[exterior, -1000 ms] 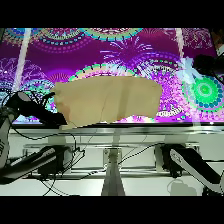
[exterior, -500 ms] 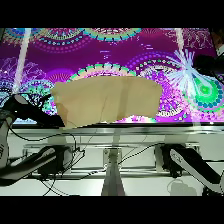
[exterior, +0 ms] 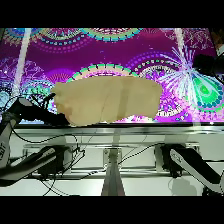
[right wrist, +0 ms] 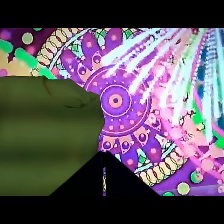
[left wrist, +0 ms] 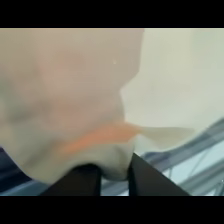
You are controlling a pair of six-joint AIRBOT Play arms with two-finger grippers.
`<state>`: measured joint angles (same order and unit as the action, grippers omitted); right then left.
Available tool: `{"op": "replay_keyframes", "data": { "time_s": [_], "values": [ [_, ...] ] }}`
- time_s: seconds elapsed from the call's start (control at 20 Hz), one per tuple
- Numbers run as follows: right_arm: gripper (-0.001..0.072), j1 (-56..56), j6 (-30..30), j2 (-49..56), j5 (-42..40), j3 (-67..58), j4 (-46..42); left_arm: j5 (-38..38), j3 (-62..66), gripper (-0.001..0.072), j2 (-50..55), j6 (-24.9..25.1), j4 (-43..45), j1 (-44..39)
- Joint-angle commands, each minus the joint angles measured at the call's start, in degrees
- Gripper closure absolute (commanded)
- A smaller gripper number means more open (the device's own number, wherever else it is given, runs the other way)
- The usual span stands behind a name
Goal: Fold the clothes and pants, and hang the long-sleeved shirts on hangers.
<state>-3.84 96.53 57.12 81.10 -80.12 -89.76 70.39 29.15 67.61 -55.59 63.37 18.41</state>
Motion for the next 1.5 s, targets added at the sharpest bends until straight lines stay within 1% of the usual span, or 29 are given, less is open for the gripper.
{"op": "replay_keyframes", "data": {
  "time_s": [0.0, 0.05, 0.1, 0.15, 0.2, 0.3, 0.35, 0.4, 0.45, 0.5, 0.65, 0.7, 0.75, 0.8, 0.85, 0.9, 0.95, 1.1, 1.15, 1.2, 1.25, 1.35, 1.45],
  "values": [
    [0.0701, 0.0, -1.4, 0.2, -5.8, 0.0, -3.2, -2.3, 1.9, 0.0679, -0.1, 0.9, -1.7, -0.1],
    [0.0702, -0.1, -4.3, 0.3, -6.9, 0.0, -4.5, -2.3, 3.0, 0.0693, -0.1, 1.0, -1.7, -0.1],
    [0.0702, -0.1, -8.9, 0.8, -7.1, 0.0, -6.1, -2.1, 4.3, 0.0693, -0.1, 1.0, -1.7, -0.1],
    [0.0702, -0.1, -15.0, 1.4, -6.8, 0.3, -6.9, -2.0, 6.0, 0.0692, -0.2, 1.0, -1.7, -0.1],
    [0.0702, -0.1, -18.8, 1.9, -6.4, 1.3, -6.9, -2.0, 8.0, 0.0693, -0.2, 1.0, -1.8, -0.1],
    [0.0703, -0.1, -21.3, 3.4, -3.1, 5.8, -6.1, -0.8, 12.2, 0.0693, -0.2, 1.0, -2.8, -0.1],
    [0.0703, -0.1, -22.3, 3.9, -1.7, 10.0, -5.0, -0.3, 14.0, 0.0692, -0.2, 1.0, -3.7, -0.1],
    [0.0703, -0.1, -23.0, 4.1, -2.1, 15.6, -3.3, -0.1, 15.6, 0.0693, -0.2, 1.0, -5.0, -0.1],
    [0.0703, -0.1, -24.2, 4.1, -2.8, 21.4, -0.5, -0.1, 16.7, 0.0693, -0.2, 1.0, -6.2, -0.1],
    [0.0703, -0.1, -27.2, 4.1, -3.8, 27.6, 4.2, -0.1, 17.3, 0.0693, -0.2, 1.0, -7.6, -0.1],
    [0.0703, -0.1, -39.4, 4.1, -4.9, 42.2, 24.0, -0.1, 17.4, 0.0693, -0.2, 1.0, -10.2, -0.2],
    [0.0702, 0.0, -41.4, 4.1, -7.1, 45.7, 29.2, -0.1, 17.4, 0.0692, -0.2, 1.0, -10.1, -0.1],
    [0.0640, 0.0, -40.6, 4.2, -11.6, 48.1, 32.4, -0.1, 17.4, 0.0693, -0.2, 1.0, -10.1, -0.1],
    [0.0441, 0.0, -37.7, 4.3, -16.9, 49.9, 33.6, -0.1, 17.4, 0.0693, -0.2, 1.0, -10.1, -0.2],
    [0.0362, 0.0, -34.1, 4.6, -21.3, 50.9, 33.0, -0.1, 17.4, 0.0692, -0.2, 1.0, -10.1, -0.2],
    [0.0363, 0.0, -30.9, 5.4, -24.0, 51.0, 31.4, -0.1, 17.4, 0.0693, -0.2, 1.0, -10.1, -0.2],
    [0.0363, -0.1, -29.9, 6.4, -25.3, 51.0, 30.9, -0.1, 17.4, 0.0693, -0.2, 1.0, -10.1, -0.1],
    [0.0363, 0.0, -29.5, 10.2, -25.1, 50.9, 32.0, -0.1, 17.4, 0.0693, -0.2, 1.0, -10.1, -0.1],
    [0.0373, 0.0, -29.7, 11.3, -25.0, 50.9, 33.3, -0.1, 17.4, 0.0693, -0.2, 1.0, -10.1, -0.2],
    [0.0513, 0.0, -31.4, 11.8, -25.0, 50.9, 35.4, -0.1, 17.4, 0.0693, -0.2, 1.0, -10.1, -0.2],
    [0.0700, 0.0, -33.5, 11.7, -24.9, 50.6, 37.2, -0.1, 17.4, 0.0692, -0.2, 1.0, -10.2, -0.1],
    [0.0702, 0.0, -35.6, 10.9, -23.3, 47.6, 37.9, -0.1, 17.5, 0.0693, -0.2, 1.0, -12.2, -0.1],
    [0.0702, 0.0, -35.8, 9.2, -21.6, 42.0, 37.8, -0.1, 18.1, 0.0693, -0.2, 1.0, -16.5, -0.1]
  ]
}}
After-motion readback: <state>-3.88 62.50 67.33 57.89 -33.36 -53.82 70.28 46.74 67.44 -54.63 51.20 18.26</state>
